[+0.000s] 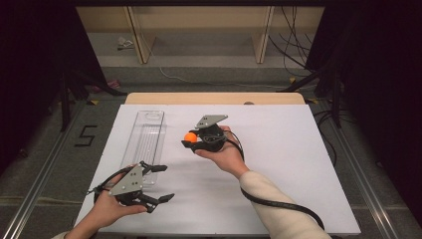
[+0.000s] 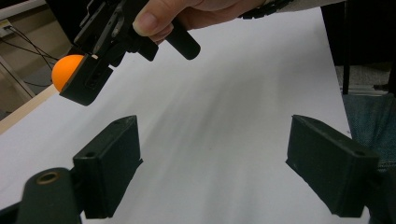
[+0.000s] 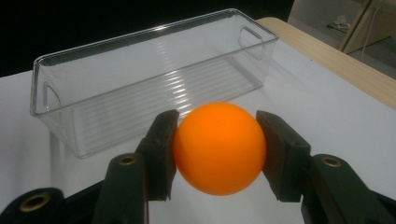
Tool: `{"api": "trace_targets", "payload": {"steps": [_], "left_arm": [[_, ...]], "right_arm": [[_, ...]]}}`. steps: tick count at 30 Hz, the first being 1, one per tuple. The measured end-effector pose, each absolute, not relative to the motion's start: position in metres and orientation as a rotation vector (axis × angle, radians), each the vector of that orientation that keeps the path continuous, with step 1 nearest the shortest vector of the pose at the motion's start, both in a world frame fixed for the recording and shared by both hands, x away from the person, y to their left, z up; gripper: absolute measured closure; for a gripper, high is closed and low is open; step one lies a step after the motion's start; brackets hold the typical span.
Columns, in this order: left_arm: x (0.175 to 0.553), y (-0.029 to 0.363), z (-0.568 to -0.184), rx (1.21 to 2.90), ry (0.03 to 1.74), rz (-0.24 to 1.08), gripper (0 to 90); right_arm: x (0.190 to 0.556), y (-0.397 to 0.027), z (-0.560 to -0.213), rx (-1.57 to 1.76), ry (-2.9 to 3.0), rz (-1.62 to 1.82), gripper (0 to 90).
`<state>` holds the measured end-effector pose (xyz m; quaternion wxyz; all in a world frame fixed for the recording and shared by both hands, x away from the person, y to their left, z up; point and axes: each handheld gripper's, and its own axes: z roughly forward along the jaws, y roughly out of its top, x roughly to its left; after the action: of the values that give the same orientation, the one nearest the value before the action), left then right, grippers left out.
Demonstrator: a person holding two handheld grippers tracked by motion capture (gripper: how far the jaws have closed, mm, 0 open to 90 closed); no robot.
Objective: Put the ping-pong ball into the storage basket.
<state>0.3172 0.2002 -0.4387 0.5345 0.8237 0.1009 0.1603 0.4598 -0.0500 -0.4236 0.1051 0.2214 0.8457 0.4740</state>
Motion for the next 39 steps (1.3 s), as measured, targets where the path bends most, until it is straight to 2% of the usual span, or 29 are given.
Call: {"api": "trace_targets", "payload": {"steps": [39], "left_arm": [[0.317, 0.200, -0.439, 1.965, 0.238, 0.380, 17.1]], "right_arm": [[0.467, -0.034, -0.421, 0.640, 2.499, 1.393, 51.5]]}}
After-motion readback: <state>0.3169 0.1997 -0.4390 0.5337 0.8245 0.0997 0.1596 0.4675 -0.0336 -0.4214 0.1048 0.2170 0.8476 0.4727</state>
